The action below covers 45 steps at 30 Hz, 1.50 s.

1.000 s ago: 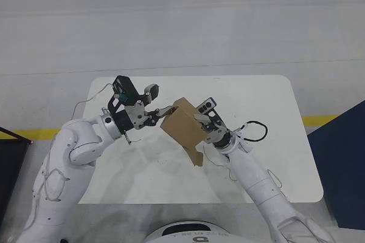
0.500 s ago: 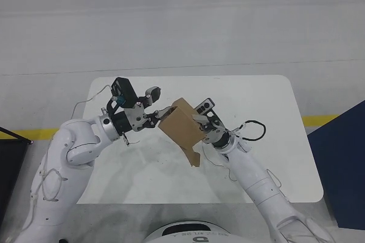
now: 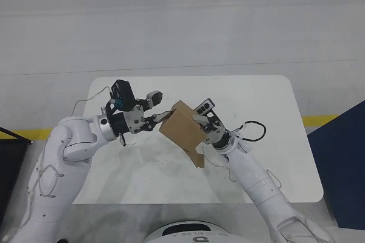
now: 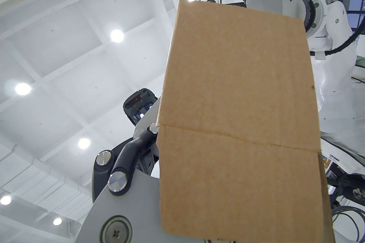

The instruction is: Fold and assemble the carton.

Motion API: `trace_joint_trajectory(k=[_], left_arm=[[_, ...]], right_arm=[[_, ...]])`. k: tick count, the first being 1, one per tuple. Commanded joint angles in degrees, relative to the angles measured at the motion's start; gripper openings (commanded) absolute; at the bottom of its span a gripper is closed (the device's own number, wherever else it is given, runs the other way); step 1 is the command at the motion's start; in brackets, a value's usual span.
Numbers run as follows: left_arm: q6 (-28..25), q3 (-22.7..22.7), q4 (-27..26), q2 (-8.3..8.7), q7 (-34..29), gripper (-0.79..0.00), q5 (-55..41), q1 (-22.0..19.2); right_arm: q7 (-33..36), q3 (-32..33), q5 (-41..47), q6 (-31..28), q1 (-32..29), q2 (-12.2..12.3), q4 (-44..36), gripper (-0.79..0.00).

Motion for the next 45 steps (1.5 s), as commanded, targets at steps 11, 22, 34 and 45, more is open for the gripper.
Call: trace_joint_trajectory(k=[11,22,34,45], left_arm=[[0.59,1.45,0.35,0.18,0.11,-0.222,0.31,-1.70],[0.96,4.95,-0.30,0.08,-2.50,-0.194,-1.95,-5.77],[-0.12,7.98,-0.24,0.09,-3.64,-0.191,-1.98,-8.17],[4.53,9.70,-0.62,-0.24,-1.62,-0.231,0.77,-9.34]], right_arm=[[1.94,-0.15,3.51,2.50,-0.19,-0.21,0.21,-0.785],[6.71,0.30,10.73,8.69,-0.68,-0.47,2.56,-0.785],[6.71,0.73,11.83,11.49,-1.67,-0.23,2.29,-0.785],[6.71,0.24,11.78,12.22,-2.18,-0.19,1.65,-0.785]])
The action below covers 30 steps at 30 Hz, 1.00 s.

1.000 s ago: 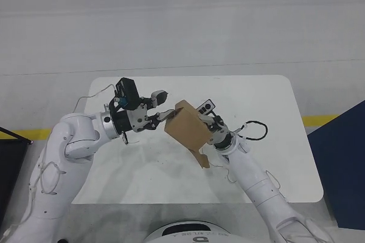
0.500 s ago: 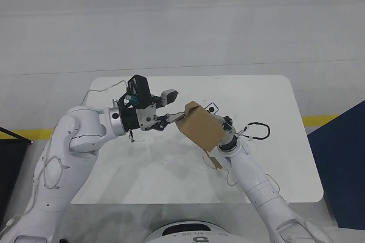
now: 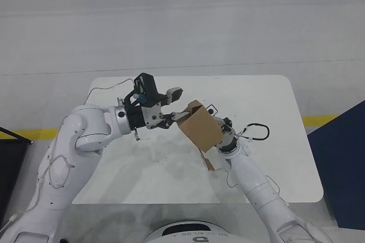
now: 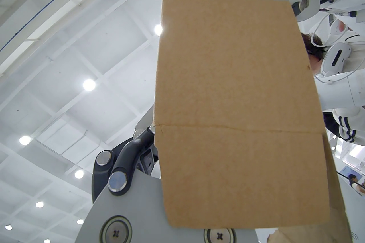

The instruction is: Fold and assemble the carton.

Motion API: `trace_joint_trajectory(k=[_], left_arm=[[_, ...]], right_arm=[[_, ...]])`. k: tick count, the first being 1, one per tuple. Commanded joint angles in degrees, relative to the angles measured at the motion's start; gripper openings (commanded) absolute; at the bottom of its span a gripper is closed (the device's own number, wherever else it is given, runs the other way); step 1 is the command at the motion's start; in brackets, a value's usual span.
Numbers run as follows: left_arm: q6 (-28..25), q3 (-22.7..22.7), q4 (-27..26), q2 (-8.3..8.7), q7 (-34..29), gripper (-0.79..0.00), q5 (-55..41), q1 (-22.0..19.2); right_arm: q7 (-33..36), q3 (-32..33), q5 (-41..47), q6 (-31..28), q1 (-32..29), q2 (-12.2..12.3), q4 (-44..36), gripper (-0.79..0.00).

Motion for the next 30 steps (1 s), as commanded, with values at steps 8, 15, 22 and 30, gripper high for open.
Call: trace_joint_trajectory(k=[8,15,22,30], left_arm=[[-0.21,0.91,0.06,0.03,0.70,-0.234,1.70,0.25],[-3.08,-1.90,0.59,0.76,0.75,-0.231,1.11,1.85],[-4.30,-7.67,1.44,1.65,2.75,-0.215,-2.18,3.61],[-11.44,-9.54,2.03,2.42,1.73,-0.360,-2.74,1.83]], right_arm=[[0.00,-0.27,-0.22,0.39,-0.39,0.11,-0.51,-0.785],[0.00,0.04,-0.20,0.59,-0.61,0.27,-0.58,-0.785],[0.00,0.03,-0.42,1.01,-0.46,0.35,-0.47,-0.785],[0.00,-0.17,-0.14,2.18,-0.56,0.42,-0.65,-0.785]])
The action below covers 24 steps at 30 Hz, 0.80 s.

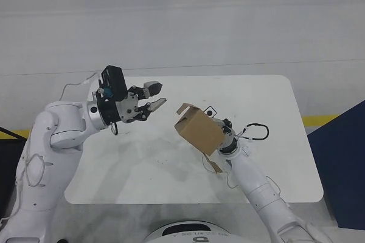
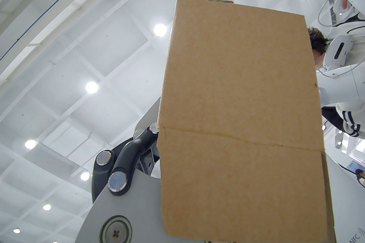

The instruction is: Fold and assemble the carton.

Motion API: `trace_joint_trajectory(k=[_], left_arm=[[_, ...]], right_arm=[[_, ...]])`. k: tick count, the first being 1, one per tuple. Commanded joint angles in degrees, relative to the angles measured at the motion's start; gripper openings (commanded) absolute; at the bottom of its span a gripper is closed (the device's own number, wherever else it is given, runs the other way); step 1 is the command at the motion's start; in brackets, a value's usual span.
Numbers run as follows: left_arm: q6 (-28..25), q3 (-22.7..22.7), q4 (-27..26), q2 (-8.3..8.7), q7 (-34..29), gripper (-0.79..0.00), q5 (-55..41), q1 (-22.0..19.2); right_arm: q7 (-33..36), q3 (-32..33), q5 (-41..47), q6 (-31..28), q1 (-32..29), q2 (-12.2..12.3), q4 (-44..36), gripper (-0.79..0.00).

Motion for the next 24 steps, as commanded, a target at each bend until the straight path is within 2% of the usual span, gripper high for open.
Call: trace_joint_trajectory(k=[1,5,7,12,17,20,21,23,24], left_arm=[[-2.49,0.53,0.77,0.10,0.16,-0.345,0.02,-0.49],[-3.83,2.82,1.25,0.04,0.51,-0.329,0.31,-1.27],[-3.83,4.40,0.89,0.00,0.36,-0.289,1.40,-1.60],[-3.55,7.18,1.38,-0.31,1.01,-0.259,3.71,-3.06],[-3.40,8.39,2.37,-0.57,2.98,-0.271,3.98,-5.04],[-3.83,7.80,3.40,-0.26,4.48,-0.225,1.96,-5.46],[-3.83,7.52,3.78,-0.09,5.18,-0.179,0.72,-5.47],[-3.83,7.70,4.68,0.40,6.70,-0.145,-4.78,-5.27],[-3.83,7.89,4.32,0.82,6.52,-0.102,-7.36,-5.65]], right_arm=[[0.00,0.00,0.07,0.15,-0.12,0.03,-0.09,-0.785],[0.00,0.15,0.15,-0.02,-0.46,0.11,-0.37,-0.785],[0.00,0.22,0.19,-0.09,-0.57,0.14,-0.47,-0.785],[0.00,0.18,0.08,-0.09,-0.68,0.19,-0.74,-0.785],[0.00,0.12,0.03,-0.02,-0.71,0.23,-0.82,-0.785],[0.00,0.28,0.27,-0.11,-0.94,0.29,-0.96,-0.785],[0.00,0.39,0.33,-0.16,-1.03,0.32,-1.00,-0.785],[0.00,0.60,0.47,-0.18,-1.23,0.39,-1.05,-0.785],[0.00,0.65,0.50,-0.12,-1.30,0.42,-1.14,-0.785]])
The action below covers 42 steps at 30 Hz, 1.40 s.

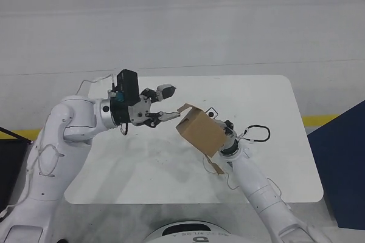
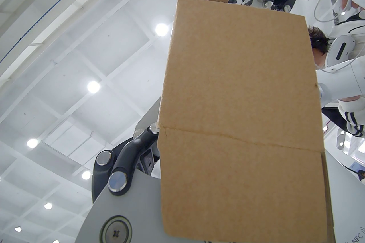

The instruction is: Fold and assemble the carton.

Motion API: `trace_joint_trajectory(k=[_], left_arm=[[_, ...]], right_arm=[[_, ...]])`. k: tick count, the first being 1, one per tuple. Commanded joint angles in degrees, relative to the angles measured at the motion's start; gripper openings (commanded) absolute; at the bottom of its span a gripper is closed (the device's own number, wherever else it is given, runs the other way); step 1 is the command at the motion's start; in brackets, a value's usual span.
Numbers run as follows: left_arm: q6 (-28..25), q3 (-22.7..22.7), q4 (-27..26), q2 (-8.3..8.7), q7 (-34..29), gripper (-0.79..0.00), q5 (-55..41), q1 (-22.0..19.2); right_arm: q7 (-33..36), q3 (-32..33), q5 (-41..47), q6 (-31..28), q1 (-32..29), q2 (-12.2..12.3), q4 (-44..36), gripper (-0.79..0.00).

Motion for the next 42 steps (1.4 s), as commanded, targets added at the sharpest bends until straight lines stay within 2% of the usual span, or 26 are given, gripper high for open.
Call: trace_joint_trajectory(k=[1,2,5,6,7,10,12,14,15,22,24,27,32,36,39,42], left_arm=[[0.01,0.28,-0.29,0.96,0.02,-0.022,-6.51,-0.64],[0.01,0.16,0.18,1.43,0.12,0.000,-9.16,-0.90],[0.01,-0.38,4.09,2.43,-0.41,-0.018,-15.84,-1.82],[0.01,-0.45,5.83,2.61,-1.56,-0.172,-16.84,-2.35],[0.92,-0.36,7.16,2.69,-2.90,-0.206,-17.05,-3.02],[5.03,1.62,7.88,2.46,-5.50,-0.191,-18.73,-4.28],[8.55,2.25,8.48,2.26,-5.79,-0.003,-19.77,-4.65],[11.89,2.53,8.62,2.06,-5.43,-0.031,-21.40,-4.87],[13.02,2.48,8.65,2.01,-5.27,0.000,-21.71,-4.85],[13.02,2.48,8.65,2.01,-5.27,0.000,-21.71,-4.85],[13.94,2.50,8.13,2.02,-4.52,0.000,-21.56,-2.78],[12.20,2.18,7.99,2.14,-3.73,0.000,-24.89,0.36],[0.01,5.36,9.58,2.54,-10.53,0.000,-38.19,0.77],[0.01,7.70,10.85,2.47,-12.95,0.000,-53.56,-0.38],[0.01,8.62,14.84,1.95,-14.71,0.000,-63.16,-1.30],[0.01,9.79,19.39,1.29,-19.45,-0.074,-66.35,-3.64]], right_arm=[[0.00,0.12,0.14,0.16,-0.15,0.06,-0.20,-0.785],[0.00,0.15,0.35,0.32,-0.23,0.07,-0.39,-0.785],[0.00,-0.36,4.88,3.67,-0.82,-0.17,-2.51,-0.785],[0.00,-1.15,9.40,4.80,-1.40,-0.43,-4.33,-0.785],[-0.03,-2.40,13.62,4.84,-1.89,-0.56,-5.85,-0.785],[-1.05,-4.35,19.91,5.86,-1.93,-0.02,-7.56,-0.785],[-0.87,-4.50,18.94,5.67,-1.52,0.76,-7.08,-0.785],[-0.87,-4.50,18.94,5.67,-1.52,0.76,-7.08,-0.785],[-0.87,-4.50,18.94,5.67,-1.52,0.76,-7.08,-0.785],[-0.87,-4.50,18.94,5.67,-1.52,0.76,-7.08,-0.785],[-5.74,-5.27,23.03,10.53,-2.43,0.61,-7.58,-0.785],[-13.32,-6.11,29.79,18.11,-3.33,0.61,-7.85,-0.785],[-19.91,-7.03,35.29,24.70,-3.78,0.57,-8.51,-0.785],[-23.04,-7.69,39.09,27.83,-4.05,0.41,-9.76,-0.785],[-24.32,-7.84,39.92,29.11,-4.21,0.34,-10.07,-0.785],[-25.03,-7.98,39.69,29.82,-4.30,0.24,-9.90,-0.785]])
